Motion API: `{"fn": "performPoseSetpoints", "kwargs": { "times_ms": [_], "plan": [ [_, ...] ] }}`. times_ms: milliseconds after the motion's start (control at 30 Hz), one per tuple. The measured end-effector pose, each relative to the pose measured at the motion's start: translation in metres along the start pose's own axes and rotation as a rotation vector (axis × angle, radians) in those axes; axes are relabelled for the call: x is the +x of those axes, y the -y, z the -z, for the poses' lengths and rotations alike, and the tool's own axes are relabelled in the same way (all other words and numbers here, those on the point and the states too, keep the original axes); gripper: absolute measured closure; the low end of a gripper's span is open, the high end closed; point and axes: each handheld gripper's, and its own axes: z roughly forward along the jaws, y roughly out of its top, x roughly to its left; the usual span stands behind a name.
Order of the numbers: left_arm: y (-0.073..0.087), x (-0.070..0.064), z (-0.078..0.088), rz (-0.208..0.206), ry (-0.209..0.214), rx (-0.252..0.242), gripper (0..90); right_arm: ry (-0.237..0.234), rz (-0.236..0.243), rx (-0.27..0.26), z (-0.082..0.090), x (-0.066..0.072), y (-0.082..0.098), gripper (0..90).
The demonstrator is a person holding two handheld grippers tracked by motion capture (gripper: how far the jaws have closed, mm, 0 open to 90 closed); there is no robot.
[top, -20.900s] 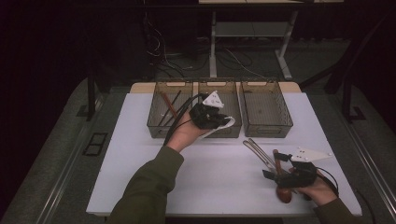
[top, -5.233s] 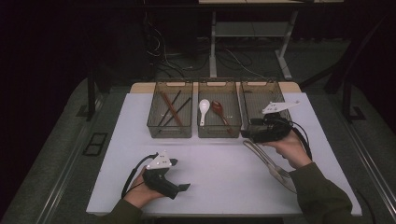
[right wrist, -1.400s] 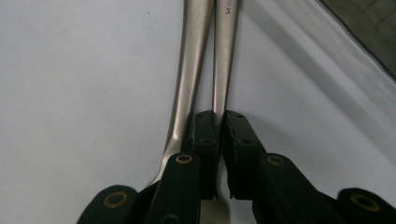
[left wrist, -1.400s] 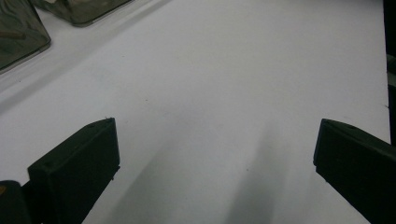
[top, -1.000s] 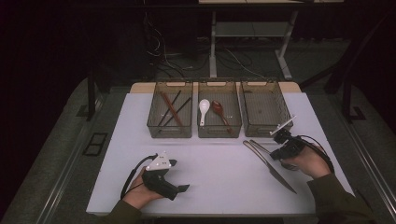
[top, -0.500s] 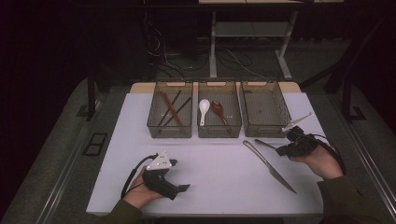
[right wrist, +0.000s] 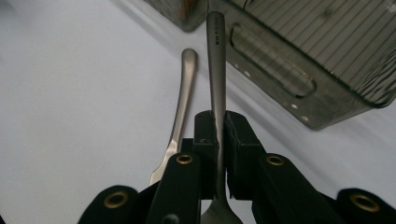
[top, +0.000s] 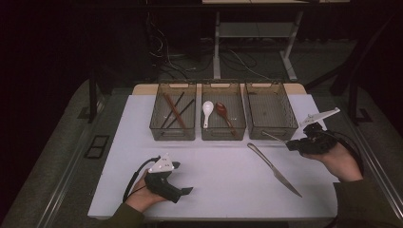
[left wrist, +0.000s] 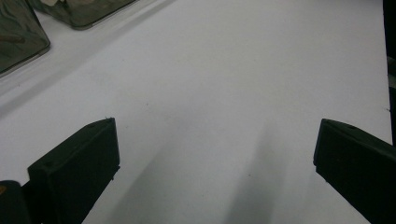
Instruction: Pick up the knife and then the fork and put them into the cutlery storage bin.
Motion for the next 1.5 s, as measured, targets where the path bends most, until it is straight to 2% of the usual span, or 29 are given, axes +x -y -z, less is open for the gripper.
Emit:
{"fn": "performPoseSetpoints", "kwargs": {
  "times_ms": [267, 633, 933, 1167, 1500],
  "plan": [
    [0.0, 0.001, 0.0, 0.005, -0.001, -0.005, 0.0, 0.028, -0.016, -0.031, 0.008, -0.009, -0.014, 83.4],
    [0.0, 0.0, 0.0, 0.004, 0.003, -0.008, 0.0, 0.077, -0.022, -0.038, 0.001, -0.033, -0.053, 83.4],
    [0.0, 0.001, 0.0, 0.005, 0.005, -0.007, 0.0, 0.086, -0.024, -0.014, -0.024, -0.053, -0.082, 83.4],
    [0.0, 0.001, 0.0, 0.005, 0.007, -0.007, 0.0, 0.098, -0.022, 0.042, -0.051, -0.063, -0.1, 83.4],
    [0.0, 0.001, 0.0, 0.003, 0.014, -0.004, 0.0, 0.108, -0.01, 0.13, -0.086, -0.08, -0.102, 83.3]
  ]
}}
